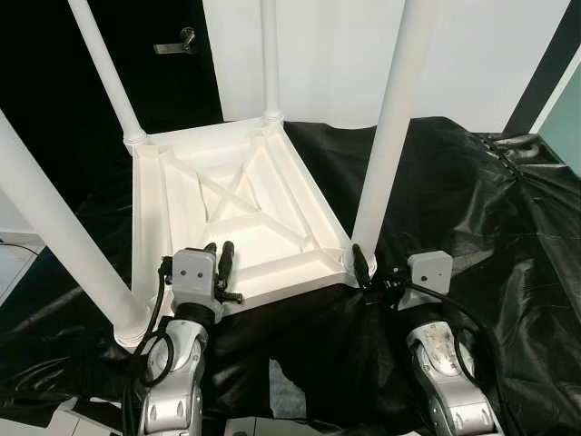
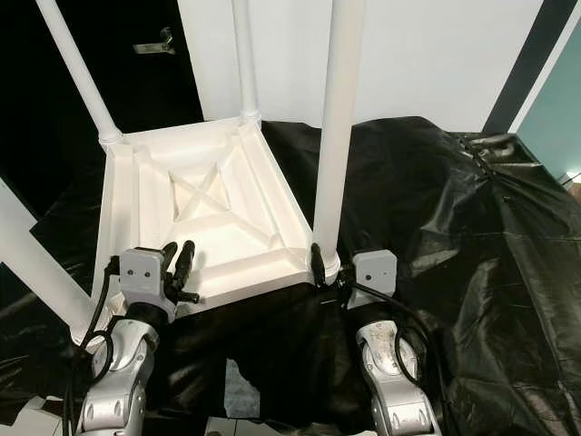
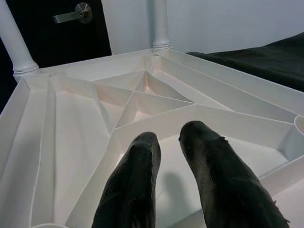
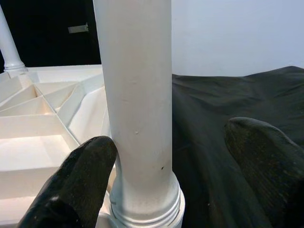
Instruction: Building children table
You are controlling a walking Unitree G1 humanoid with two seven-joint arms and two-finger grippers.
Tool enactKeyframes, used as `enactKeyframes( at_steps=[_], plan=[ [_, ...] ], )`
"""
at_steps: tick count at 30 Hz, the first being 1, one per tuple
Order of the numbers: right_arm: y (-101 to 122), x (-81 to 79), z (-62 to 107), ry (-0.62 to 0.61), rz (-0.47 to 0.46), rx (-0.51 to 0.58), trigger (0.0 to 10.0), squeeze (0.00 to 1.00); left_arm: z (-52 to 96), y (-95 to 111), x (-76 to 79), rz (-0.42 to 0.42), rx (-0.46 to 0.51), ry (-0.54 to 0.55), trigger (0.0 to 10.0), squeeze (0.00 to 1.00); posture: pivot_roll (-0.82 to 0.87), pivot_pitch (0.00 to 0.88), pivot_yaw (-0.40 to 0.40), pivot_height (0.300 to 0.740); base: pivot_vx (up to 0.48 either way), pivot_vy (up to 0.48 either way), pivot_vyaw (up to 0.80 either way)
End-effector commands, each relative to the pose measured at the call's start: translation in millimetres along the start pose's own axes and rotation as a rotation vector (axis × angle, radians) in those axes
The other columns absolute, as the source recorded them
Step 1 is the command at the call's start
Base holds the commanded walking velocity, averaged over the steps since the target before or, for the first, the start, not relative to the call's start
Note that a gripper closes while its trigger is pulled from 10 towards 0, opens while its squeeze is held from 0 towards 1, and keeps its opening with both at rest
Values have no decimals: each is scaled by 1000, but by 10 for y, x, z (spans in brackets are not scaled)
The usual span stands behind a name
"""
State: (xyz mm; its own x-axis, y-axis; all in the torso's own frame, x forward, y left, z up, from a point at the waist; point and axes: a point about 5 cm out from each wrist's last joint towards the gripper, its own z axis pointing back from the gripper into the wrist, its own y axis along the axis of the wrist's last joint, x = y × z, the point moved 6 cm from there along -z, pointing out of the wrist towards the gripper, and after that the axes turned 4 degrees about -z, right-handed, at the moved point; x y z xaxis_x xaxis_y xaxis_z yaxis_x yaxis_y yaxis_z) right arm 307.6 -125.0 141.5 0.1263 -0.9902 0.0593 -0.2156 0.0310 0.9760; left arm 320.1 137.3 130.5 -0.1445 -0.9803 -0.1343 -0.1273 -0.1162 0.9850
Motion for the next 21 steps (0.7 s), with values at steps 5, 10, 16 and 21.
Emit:
enactKeyframes(
  at_steps=[5,10,16,21],
  plan=[
    [-30,-5,9,-7,-1,-12,10000,0,-22,24,228,83,21,-21,10000,0,58,0,-2,740,0,0,0],
    [-38,27,46,-14,2,-16,10000,0,-13,79,322,95,38,-77,10000,0,58,0,4,740,0,0,0],
    [-44,35,54,-16,5,-18,10000,0,-6,86,336,91,38,-89,10000,0,58,0,9,740,0,0,0],
    [-53,25,55,-16,5,-19,10000,0,1,95,346,92,39,-99,10000,0,61,0,9,740,0,0,0]
  ],
)
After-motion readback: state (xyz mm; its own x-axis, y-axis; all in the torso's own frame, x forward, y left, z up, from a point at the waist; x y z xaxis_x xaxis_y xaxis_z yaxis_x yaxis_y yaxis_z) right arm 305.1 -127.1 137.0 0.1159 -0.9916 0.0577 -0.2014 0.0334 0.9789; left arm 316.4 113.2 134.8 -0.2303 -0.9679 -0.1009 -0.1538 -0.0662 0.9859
